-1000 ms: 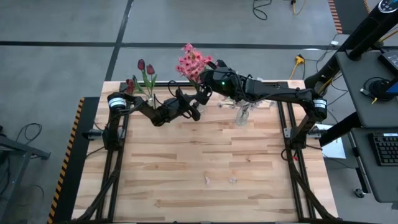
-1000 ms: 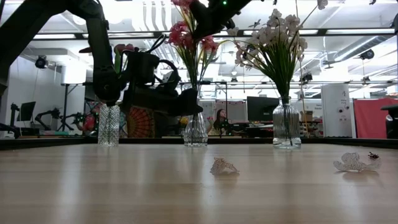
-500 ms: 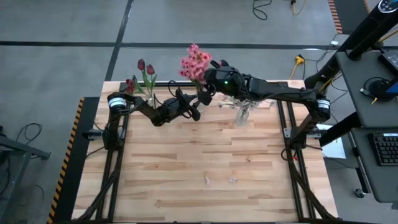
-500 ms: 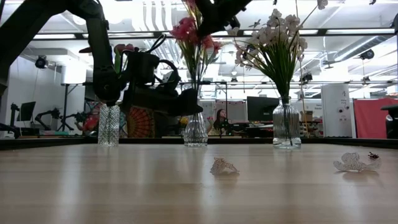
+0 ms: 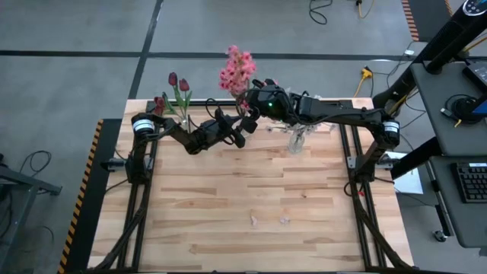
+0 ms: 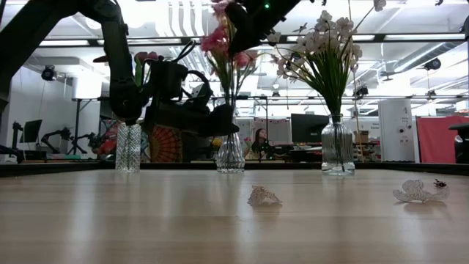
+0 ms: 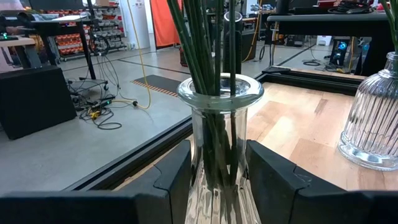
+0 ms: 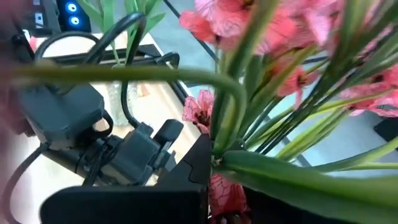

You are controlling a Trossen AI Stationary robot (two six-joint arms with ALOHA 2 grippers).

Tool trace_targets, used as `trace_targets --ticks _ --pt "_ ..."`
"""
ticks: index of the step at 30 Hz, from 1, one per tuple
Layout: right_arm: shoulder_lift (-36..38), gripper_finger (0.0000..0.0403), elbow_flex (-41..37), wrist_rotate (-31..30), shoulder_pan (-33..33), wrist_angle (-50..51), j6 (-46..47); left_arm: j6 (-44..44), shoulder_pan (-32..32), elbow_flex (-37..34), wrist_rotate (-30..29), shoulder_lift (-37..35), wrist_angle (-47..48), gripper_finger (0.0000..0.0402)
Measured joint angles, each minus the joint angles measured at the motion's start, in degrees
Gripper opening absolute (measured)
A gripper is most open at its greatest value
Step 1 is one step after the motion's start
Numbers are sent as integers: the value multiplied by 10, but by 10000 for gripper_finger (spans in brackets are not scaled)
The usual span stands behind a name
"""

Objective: Sort flowers into vase by color
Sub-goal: Put the pink flowers into the middle transparent vase, then return to Home Position

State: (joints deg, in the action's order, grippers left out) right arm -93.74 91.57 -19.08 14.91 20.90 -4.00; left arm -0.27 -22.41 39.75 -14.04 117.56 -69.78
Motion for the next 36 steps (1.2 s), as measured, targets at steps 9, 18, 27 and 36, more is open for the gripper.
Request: trace_targets --ticks 9,18,27,36 --pt "0 19 14 -4 0 0 -9 0 0 0 0 0 0 121" --pt "2 128 19 -4 0 6 0 0 0 0 1 0 -1 121" --pt "38 190 20 -5 -10 39 26 0 0 0 0 -1 0 121" --pt "60 196 20 -5 -29 60 35 0 2 0 -3 -4 2 125"
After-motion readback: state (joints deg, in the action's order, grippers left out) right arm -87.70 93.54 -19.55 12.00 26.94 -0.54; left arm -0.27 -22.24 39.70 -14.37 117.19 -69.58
